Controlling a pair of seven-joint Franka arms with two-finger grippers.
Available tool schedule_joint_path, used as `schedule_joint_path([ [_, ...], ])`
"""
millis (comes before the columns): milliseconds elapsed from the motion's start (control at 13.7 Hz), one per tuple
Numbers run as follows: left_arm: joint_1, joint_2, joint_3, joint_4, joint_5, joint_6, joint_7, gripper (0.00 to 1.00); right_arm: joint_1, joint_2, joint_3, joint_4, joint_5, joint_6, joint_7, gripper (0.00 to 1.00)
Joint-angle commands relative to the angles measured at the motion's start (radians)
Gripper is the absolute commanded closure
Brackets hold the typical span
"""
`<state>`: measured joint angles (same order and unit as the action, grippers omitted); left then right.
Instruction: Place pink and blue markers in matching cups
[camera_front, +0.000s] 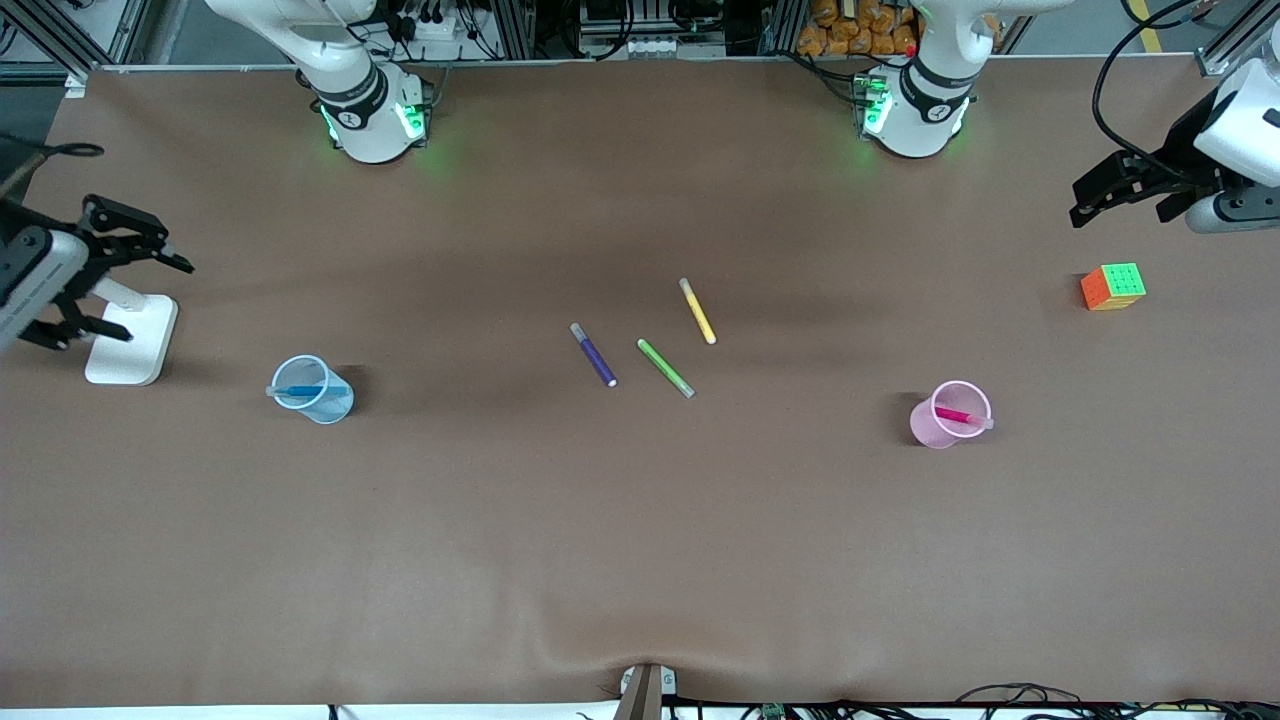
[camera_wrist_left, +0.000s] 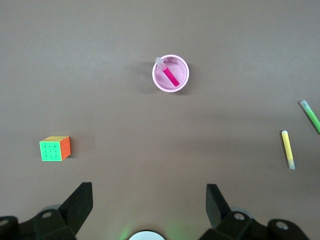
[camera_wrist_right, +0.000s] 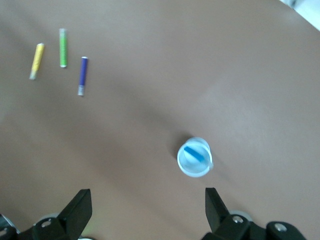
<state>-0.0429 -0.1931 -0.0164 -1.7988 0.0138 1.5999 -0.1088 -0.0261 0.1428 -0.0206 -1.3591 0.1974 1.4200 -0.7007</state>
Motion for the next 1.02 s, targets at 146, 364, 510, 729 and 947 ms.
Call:
schedule_joint_path([
  [146, 0.005, -0.060, -0.011, -0.056, -0.015, -0.020, 0.021, 0.00, 0.043, -0.172, -0.065, -0.184, -0.099, 0.001, 0.410, 0.00],
  [364, 0.005, -0.057, -0.011, -0.045, -0.014, -0.028, 0.020, 0.00, 0.046, -0.216, -0.061, -0.232, -0.151, -0.015, 0.613, 0.00],
  [510, 0.002, -0.051, -0.011, -0.031, -0.014, -0.046, 0.017, 0.00, 0.049, -0.218, -0.064, -0.233, -0.179, -0.009, 0.650, 0.00],
  [729, -0.003, -0.017, -0.017, 0.018, -0.011, -0.054, 0.009, 0.00, 0.055, -0.232, -0.062, -0.233, -0.202, -0.026, 0.754, 0.00],
  [947, -0.002, 0.017, -0.017, 0.068, -0.006, -0.061, 0.009, 0.00, 0.060, -0.235, -0.062, -0.235, -0.202, -0.033, 0.757, 0.00],
])
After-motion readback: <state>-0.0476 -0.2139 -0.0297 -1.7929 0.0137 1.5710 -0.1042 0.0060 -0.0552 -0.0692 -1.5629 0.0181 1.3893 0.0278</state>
